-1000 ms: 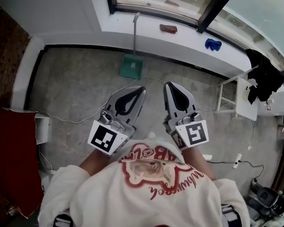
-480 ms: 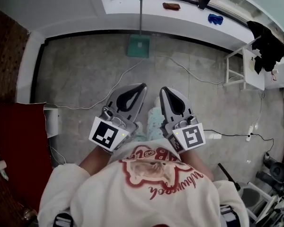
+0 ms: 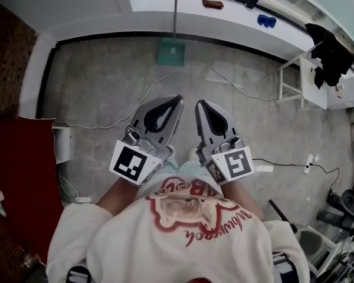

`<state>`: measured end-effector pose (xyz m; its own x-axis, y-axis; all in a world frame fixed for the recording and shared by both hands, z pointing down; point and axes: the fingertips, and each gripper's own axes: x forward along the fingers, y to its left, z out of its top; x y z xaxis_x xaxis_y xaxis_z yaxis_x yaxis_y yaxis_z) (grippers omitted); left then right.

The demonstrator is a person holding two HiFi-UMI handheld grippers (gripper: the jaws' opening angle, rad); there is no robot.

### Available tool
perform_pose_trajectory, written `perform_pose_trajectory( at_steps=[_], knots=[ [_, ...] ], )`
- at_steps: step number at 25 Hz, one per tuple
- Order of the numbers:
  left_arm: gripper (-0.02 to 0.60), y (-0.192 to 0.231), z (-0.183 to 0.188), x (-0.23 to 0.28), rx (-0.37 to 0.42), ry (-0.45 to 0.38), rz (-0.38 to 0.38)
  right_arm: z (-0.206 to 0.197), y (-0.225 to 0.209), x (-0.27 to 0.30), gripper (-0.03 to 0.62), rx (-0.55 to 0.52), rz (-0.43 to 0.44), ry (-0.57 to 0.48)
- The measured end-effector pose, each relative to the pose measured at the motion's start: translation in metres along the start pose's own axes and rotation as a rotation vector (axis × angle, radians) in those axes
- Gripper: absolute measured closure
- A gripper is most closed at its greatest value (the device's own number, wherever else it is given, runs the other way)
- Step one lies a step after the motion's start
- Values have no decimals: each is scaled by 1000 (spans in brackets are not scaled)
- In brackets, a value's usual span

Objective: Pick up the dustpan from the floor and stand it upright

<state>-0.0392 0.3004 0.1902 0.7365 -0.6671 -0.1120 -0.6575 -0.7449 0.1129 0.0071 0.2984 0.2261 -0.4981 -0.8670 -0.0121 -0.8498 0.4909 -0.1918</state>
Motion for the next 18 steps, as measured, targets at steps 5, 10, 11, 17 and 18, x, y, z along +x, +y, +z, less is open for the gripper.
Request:
perform_pose_trajectory(
  at_steps=[5, 10, 11, 17, 18],
  knots=[
    [563, -19, -1, 1, 12, -6, 17, 19, -8, -18, 569, -38, 2, -10],
    [563, -39, 1, 5, 11, -22, 4, 28, -12, -32, 569, -90, 18, -25],
    [563, -40, 1, 5, 13, -21, 4, 27, -13, -33, 569, -92, 19, -23],
    [563, -45, 9, 8, 27, -25, -3, 20, -16, -39, 569, -41, 29, 1],
    [563, -46, 10, 9, 29, -25, -4, 21, -17, -39, 569, -36, 28, 3]
  ],
)
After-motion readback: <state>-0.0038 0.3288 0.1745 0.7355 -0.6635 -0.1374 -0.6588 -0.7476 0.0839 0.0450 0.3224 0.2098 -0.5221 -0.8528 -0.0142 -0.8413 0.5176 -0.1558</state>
